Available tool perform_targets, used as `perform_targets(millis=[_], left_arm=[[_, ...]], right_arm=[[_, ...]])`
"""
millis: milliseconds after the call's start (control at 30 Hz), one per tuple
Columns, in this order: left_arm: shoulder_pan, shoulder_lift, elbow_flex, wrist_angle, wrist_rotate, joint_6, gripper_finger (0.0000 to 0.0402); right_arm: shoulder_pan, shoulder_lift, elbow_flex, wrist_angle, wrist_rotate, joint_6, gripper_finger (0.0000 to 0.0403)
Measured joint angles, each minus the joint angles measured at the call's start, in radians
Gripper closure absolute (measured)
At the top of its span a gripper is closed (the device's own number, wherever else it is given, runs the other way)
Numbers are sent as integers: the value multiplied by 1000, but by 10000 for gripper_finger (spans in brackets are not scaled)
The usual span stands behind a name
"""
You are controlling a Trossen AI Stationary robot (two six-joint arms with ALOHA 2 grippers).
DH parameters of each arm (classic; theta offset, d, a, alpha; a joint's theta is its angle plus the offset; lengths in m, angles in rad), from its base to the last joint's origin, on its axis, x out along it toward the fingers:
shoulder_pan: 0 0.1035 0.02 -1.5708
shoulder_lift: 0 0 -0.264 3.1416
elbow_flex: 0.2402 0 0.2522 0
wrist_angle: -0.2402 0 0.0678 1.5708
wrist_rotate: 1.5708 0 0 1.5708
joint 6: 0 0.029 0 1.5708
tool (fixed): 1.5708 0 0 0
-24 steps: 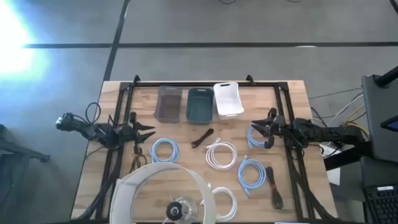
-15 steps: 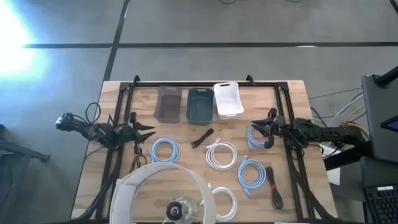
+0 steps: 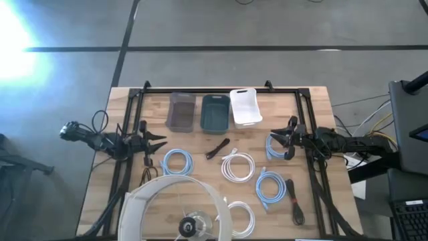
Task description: Sort HDMI cables
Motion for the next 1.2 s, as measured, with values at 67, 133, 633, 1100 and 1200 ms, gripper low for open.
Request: perform_targets(millis=[67,133,633,1100,1200], left_arm=[[0,0,0,0,0,0,305],[0,0,0,0,0,0,305],[0,0,0,0,0,0,305],[0,0,0,0,0,0,305],[0,0,0,0,0,0,305]], right_arm=[[0,0,0,0,0,0,320],[0,0,0,0,0,0,323],[0,0,0,0,0,0,326],[0,1,0,0,0,0,324],[0,1,0,0,0,0,329]])
